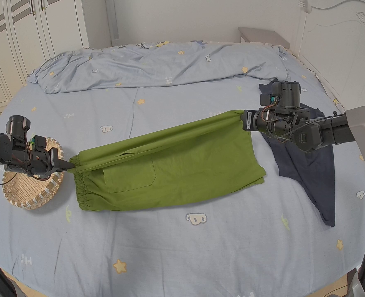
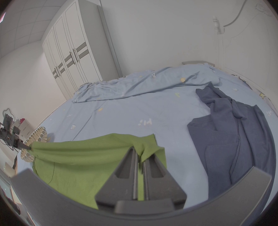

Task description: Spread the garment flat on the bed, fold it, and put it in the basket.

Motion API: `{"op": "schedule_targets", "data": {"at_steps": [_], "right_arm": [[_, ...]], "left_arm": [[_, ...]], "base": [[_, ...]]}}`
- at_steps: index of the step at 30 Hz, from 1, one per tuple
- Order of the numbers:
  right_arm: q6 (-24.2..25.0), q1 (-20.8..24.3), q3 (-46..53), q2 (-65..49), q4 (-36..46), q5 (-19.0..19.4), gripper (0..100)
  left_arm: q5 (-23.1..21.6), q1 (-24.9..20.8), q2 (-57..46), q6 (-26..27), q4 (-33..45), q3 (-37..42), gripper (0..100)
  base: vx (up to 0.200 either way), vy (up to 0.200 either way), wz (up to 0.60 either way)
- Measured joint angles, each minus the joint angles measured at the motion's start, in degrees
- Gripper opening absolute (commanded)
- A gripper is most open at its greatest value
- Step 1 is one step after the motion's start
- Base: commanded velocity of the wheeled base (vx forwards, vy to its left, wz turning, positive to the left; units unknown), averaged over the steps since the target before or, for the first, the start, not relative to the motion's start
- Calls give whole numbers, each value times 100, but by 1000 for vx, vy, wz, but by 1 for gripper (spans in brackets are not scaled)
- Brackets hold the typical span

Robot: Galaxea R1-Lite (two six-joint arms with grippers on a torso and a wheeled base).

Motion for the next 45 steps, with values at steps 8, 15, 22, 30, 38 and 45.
{"op": "schedule_targets", "data": {"at_steps": [8,15,22,30,38,45], "right_arm": [[2,-74,199,-4,10,-5,0],[13,-104,228,0,7,0,0],[9,-90,199,74,-17,7,0],[9,-46,151,200,-33,0,0],[9,-66,157,236,-33,-2,0],[0,-60,160,269,-37,-13,100]], "left_arm": [[7,-100,197,-16,-17,-207,0],[5,-146,368,-43,13,-433,0],[35,-151,427,-38,57,-457,0],[46,-119,416,-38,83,-366,0],[57,-204,440,-38,39,-400,0],[150,-227,451,-21,49,-407,100]], "base": [[0,0,0],[0,0,0],[0,0,0],[0,0,0],[0,0,0],[0,0,0]]}}
